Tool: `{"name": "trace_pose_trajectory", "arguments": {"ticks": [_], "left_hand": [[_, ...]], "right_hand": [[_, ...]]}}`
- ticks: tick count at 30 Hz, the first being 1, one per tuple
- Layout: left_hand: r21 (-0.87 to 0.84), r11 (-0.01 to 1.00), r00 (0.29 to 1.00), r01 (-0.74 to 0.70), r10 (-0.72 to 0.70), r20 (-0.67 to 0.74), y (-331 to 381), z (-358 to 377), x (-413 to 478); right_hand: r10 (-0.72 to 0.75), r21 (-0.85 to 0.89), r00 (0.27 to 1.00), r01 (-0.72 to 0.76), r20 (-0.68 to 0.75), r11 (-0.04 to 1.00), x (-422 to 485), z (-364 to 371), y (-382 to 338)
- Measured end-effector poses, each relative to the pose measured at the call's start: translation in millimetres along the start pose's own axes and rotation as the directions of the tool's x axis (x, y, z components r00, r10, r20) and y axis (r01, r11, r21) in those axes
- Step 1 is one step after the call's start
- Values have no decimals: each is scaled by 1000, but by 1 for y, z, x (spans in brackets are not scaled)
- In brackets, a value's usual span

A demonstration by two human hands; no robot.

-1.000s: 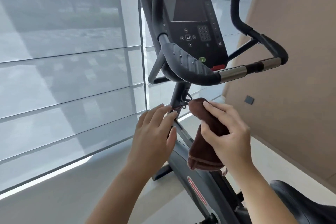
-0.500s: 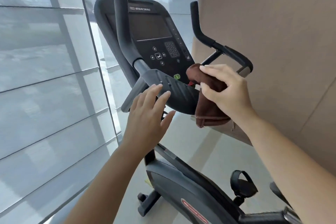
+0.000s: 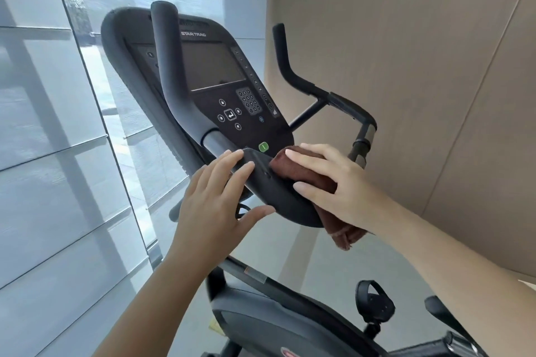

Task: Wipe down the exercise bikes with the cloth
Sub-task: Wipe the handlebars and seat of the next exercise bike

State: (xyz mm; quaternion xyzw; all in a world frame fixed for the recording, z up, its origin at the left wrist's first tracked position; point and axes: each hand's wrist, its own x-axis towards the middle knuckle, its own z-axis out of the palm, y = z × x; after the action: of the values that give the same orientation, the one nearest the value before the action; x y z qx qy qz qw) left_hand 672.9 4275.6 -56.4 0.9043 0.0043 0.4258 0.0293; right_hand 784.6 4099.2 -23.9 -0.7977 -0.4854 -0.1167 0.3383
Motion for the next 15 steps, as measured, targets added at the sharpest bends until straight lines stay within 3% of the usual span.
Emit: {"name": "trace_pose_trajectory", "arguments": {"ticks": [9, 15], "left_hand": [[-112, 993, 994, -19, 7, -108, -9, 9, 2], [-139, 990, 986, -15, -8, -164, -10, 16, 3]], "right_hand": [[-97, 47, 990, 93, 104, 995, 43, 2, -3], [-140, 24, 990, 140, -20, 990, -11, -12, 24]]}}
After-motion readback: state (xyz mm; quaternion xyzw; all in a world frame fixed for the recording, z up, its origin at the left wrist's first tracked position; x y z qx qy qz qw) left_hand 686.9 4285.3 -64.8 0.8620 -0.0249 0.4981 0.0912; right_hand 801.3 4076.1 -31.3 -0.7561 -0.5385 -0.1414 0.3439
